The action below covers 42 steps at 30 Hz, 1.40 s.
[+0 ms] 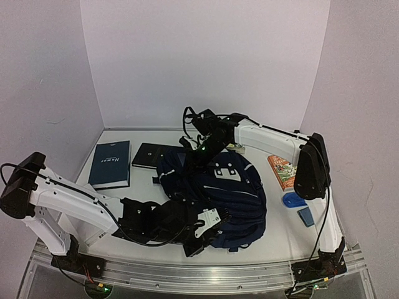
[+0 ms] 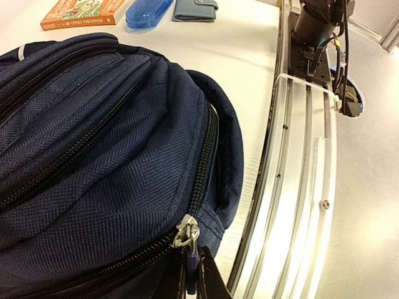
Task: Pack the student bag
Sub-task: Unzip the student bag at the center of the board.
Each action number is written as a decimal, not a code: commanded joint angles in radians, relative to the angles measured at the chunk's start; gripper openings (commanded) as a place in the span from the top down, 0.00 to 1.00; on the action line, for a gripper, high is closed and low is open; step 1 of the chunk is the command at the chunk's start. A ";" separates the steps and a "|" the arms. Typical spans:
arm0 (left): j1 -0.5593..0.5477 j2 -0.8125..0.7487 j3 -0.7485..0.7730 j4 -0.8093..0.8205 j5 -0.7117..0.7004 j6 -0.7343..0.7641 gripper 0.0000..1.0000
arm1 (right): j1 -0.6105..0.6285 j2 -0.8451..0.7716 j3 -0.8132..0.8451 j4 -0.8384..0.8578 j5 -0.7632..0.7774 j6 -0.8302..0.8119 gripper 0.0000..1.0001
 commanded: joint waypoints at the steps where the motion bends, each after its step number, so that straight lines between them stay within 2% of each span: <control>1: -0.022 -0.008 0.049 0.041 0.025 0.051 0.94 | -0.005 0.021 0.049 0.083 -0.019 0.041 1.00; 6: -0.022 -0.080 -0.015 0.065 -0.010 0.031 0.58 | 0.003 0.014 0.027 0.092 -0.079 0.017 1.00; 9: -0.022 -0.141 -0.069 0.057 -0.037 0.021 0.47 | 0.006 -0.009 -0.012 0.094 -0.102 -0.026 1.00; 12: -0.018 -0.224 -0.139 0.046 -0.091 0.000 0.41 | 0.006 -0.047 -0.074 0.092 -0.131 -0.111 1.00; 16: 0.013 -0.346 -0.226 0.037 -0.117 -0.013 0.39 | 0.007 -0.110 -0.158 0.090 -0.122 -0.211 1.00; 19: 0.019 -0.363 -0.221 -0.023 -0.131 0.045 0.39 | 0.006 -0.130 -0.189 0.089 -0.151 -0.234 1.00; 23: 0.018 -0.235 -0.118 -0.143 -0.151 0.146 0.39 | 0.019 -0.126 -0.199 0.087 -0.203 -0.242 1.00; 26: 0.011 -0.125 -0.048 -0.159 -0.167 0.215 0.39 | 0.041 -0.116 -0.204 0.081 -0.218 -0.249 1.00; 32: -0.011 -0.083 -0.011 -0.078 -0.195 0.327 0.37 | 0.085 -0.091 -0.206 0.060 -0.223 -0.268 1.00; 42: -0.126 0.039 0.105 -0.147 -0.382 0.494 0.30 | 0.112 -0.046 -0.166 0.032 -0.236 -0.282 1.00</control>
